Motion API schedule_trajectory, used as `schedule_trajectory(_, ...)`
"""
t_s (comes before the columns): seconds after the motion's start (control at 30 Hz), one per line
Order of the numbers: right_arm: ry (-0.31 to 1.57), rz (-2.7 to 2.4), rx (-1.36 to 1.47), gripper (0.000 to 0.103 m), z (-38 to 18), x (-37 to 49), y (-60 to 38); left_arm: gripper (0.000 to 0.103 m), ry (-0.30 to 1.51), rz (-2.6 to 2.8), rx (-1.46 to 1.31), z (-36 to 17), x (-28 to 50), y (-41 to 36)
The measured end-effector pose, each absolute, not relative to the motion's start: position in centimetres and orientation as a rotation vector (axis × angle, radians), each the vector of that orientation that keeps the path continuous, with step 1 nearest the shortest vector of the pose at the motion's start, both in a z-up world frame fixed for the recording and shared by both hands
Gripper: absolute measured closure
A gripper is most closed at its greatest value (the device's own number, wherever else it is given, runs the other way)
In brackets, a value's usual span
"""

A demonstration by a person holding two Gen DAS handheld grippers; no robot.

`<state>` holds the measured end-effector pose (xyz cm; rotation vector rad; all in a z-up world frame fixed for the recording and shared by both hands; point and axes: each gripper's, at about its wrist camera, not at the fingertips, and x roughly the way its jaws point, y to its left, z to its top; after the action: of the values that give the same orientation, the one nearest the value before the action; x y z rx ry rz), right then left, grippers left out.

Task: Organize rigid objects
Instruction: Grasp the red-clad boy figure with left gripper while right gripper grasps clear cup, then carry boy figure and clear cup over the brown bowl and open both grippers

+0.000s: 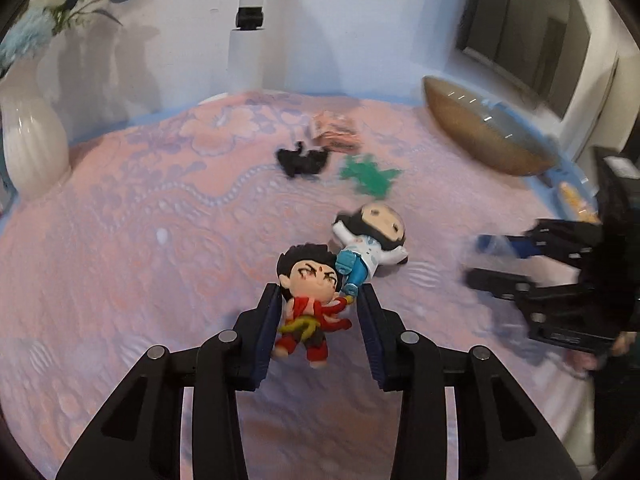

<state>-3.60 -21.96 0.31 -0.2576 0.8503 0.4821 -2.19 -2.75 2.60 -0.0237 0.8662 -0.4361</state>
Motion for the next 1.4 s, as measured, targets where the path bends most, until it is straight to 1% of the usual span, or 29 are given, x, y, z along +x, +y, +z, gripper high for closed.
schedule_trajectory(0.1,0.847,0.473,-0.255,0.067,0.3,-3.7,-22.1,0.067,0.850,-0.442,-0.022,3.1,-3.3,-3.0)
schedule_trajectory(0.23,0.863,0.466,-0.238,0.067,0.2,-3.6,-22.4,0.067,0.907,-0.412,0.015,1.8,-3.4,-3.1)
schedule_trajectory(0.3,0.870,0.464,-0.241,0.067,0.1,-3.5,-22.4,0.062,0.952,-0.449,0.029,1.0,-4.0,-3.1)
schedule_trajectory(0.33,0.873,0.461,-0.241,0.067,0.0,-3.5,-22.3,0.061,0.942,-0.445,0.046,1.1,-4.4,-3.1)
schedule_trajectory(0.37,0.877,0.463,-0.245,0.067,0.0,-3.5,-22.3,0.057,0.930,-0.429,0.072,1.2,-4.8,-3.2)
schedule_trajectory(0.47,0.878,0.461,-0.250,0.067,-0.1,-3.5,-22.1,0.054,0.915,-0.344,0.187,1.1,-4.8,-3.8)
schedule_trajectory(0.6,0.880,0.457,-0.240,0.067,-0.1,-3.4,-22.2,0.057,0.901,-0.358,0.239,1.1,-3.4,-4.9)
schedule_trajectory(0.7,0.884,0.452,-0.232,0.067,-0.1,-3.3,-22.4,0.066,0.895,-0.383,0.242,1.0,-2.5,-5.5)
schedule_trajectory(0.8,0.872,0.457,-0.236,0.067,0.0,-3.3,-22.4,0.067,0.877,-0.390,0.211,1.1,-2.5,-5.5)
schedule_trajectory(0.93,0.793,0.476,-0.241,0.067,1.0,-4.5,-22.4,0.067,0.856,-0.363,0.169,1.7,-3.7,-4.4)
schedule_trajectory(1.07,0.801,0.479,-0.149,0.067,1.7,-3.9,-23.8,0.067,0.806,-0.375,0.098,4.1,-4.4,-3.4)
schedule_trajectory(1.2,0.761,0.481,-0.003,0.067,3.7,-3.9,-26.7,0.067,0.722,-0.423,0.092,8.7,-3.5,-5.2)
schedule_trajectory(1.3,0.697,0.409,0.054,0.067,6.7,-4.1,-30.0,0.067,0.663,-0.462,0.121,12.2,-1.5,-8.3)
schedule_trajectory(1.4,0.615,0.253,0.058,0.067,11.3,-4.1,-34.2,0.067,0.602,-0.520,0.116,15.8,1.1,-12.2)
